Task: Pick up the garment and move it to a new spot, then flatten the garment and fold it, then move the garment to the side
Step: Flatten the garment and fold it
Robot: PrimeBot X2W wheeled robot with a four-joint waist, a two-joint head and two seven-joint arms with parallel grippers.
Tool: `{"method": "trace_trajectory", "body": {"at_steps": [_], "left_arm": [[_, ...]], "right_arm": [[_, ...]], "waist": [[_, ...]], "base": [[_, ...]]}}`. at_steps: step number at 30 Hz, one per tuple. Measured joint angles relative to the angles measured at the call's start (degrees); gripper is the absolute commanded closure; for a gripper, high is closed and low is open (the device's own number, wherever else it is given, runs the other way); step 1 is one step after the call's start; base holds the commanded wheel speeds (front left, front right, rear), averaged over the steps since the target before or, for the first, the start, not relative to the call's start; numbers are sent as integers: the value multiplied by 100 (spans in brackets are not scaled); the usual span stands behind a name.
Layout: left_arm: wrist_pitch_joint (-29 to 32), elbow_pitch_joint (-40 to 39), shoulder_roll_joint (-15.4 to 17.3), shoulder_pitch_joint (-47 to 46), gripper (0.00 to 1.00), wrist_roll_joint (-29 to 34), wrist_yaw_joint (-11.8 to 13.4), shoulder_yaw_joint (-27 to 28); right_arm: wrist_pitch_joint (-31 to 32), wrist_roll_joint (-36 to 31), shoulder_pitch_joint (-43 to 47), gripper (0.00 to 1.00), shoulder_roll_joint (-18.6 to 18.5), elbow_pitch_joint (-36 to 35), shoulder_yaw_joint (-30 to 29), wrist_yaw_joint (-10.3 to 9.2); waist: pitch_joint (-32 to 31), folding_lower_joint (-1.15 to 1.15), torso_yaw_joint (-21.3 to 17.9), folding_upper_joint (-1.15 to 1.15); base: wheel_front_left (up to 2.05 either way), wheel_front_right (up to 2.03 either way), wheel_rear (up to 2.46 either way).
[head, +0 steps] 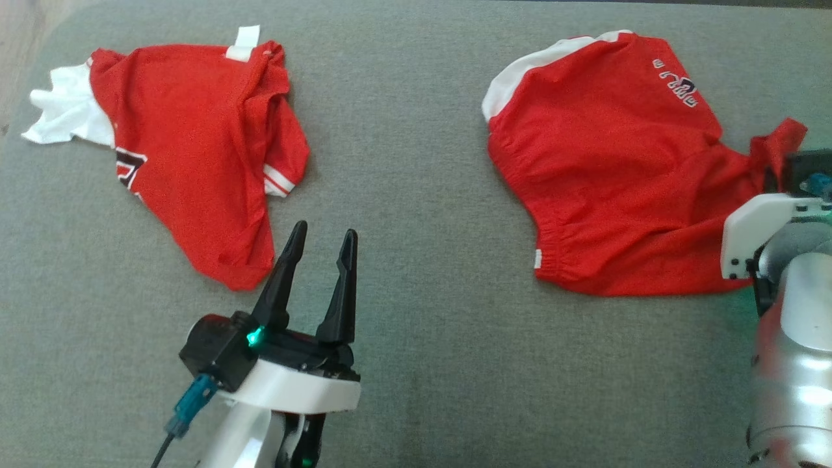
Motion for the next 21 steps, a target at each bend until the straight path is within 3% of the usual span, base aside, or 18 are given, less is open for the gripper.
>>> {"method": "trace_trajectory", "body": {"at_steps": [2, 3, 7, 11, 17, 21], "left_arm": [[0, 12, 0, -20, 0, 0, 0, -1], [0, 18, 0, -31, 0, -1, 0, -2], [0, 26, 0, -64, 0, -1, -1, 4], [0, 34, 0, -63, 0, 0, 0, 23], [0, 11, 0, -44, 0, 1, 0, 87], [0, -79, 3, 8, 0, 1, 0, 205]], "right_arm": [[140, -160, -65, 100, 3, 178, -111, 0], [172, -211, -64, 0, 3, 231, -180, 0], [123, -312, -61, 0, -2, 450, -372, 0], [-388, -185, -74, 0, 0, 742, -354, 0], [-1485, 738, -83, 0, -1, 991, 126, 0], [-1773, 1650, 16, 0, 2, 797, 792, 0]], "waist": [[29, 0, 54, 0], [37, 0, 72, 0], [8, 0, 60, 0], [-63, 0, -69, 0], [-229, 0, -394, 0], [-340, 0, -673, 0]], "base": [[0, 0, 0], [0, 0, 0], [0, 0, 0], [0, 0, 0], [0, 0, 0], [0, 0, 0]]}}
